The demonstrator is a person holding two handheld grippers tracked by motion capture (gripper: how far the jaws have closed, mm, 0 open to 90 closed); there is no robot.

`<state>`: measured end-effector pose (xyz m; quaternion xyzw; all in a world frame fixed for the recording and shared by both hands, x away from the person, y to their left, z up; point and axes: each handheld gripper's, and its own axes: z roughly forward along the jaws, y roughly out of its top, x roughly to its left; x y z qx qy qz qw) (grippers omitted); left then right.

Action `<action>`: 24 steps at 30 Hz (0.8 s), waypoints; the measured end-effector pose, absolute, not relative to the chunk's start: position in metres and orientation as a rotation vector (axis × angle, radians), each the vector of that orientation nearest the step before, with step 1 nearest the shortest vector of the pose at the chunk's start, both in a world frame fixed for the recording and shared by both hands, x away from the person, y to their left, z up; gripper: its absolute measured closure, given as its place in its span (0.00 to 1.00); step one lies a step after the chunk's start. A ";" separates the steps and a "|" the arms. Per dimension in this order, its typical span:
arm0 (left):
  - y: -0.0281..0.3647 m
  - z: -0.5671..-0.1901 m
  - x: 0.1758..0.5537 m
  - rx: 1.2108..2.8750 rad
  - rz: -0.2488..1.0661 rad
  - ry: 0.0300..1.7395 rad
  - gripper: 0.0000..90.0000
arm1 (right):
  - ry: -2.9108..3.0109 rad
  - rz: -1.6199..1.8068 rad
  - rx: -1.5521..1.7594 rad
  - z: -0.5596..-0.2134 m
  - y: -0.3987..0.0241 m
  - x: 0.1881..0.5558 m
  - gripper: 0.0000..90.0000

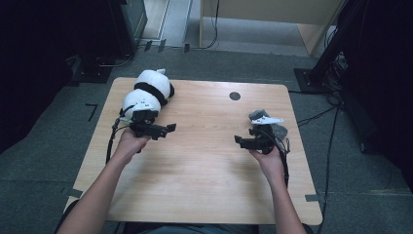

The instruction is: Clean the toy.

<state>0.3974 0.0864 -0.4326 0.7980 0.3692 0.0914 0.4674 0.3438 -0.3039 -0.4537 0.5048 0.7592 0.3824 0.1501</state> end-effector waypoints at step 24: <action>0.028 -0.480 0.370 2.087 0.117 0.844 0.00 | 2.304 1.127 1.382 -0.486 -0.245 0.336 0.34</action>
